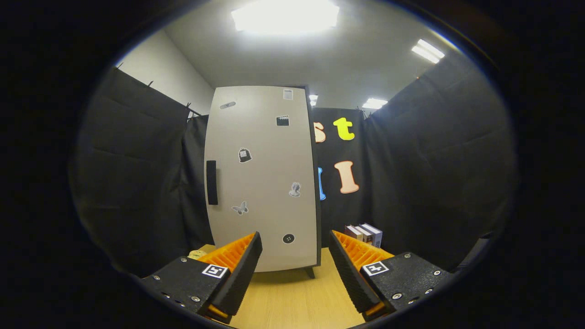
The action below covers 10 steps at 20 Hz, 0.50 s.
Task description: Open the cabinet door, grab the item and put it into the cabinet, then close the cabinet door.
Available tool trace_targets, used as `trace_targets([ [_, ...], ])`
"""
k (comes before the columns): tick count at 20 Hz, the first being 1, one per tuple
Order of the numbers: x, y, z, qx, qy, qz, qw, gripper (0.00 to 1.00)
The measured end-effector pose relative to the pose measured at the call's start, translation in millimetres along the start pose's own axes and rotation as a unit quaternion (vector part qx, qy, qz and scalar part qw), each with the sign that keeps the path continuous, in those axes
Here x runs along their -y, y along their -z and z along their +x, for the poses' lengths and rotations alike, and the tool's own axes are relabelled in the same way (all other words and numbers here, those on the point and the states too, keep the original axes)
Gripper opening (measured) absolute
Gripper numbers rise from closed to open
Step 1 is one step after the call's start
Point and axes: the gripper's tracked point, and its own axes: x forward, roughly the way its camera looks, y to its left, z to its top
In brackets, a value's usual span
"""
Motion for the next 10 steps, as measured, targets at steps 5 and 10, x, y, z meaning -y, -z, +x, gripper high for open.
trace_targets([
  [5, 0.4, 32.5, -3.1, -0.037, -0.002, 0.007, 0.999, 0.92],
  [10, 0.6, 38.6, 4.3, -0.048, -0.007, 0.001, 0.999, 0.92],
])
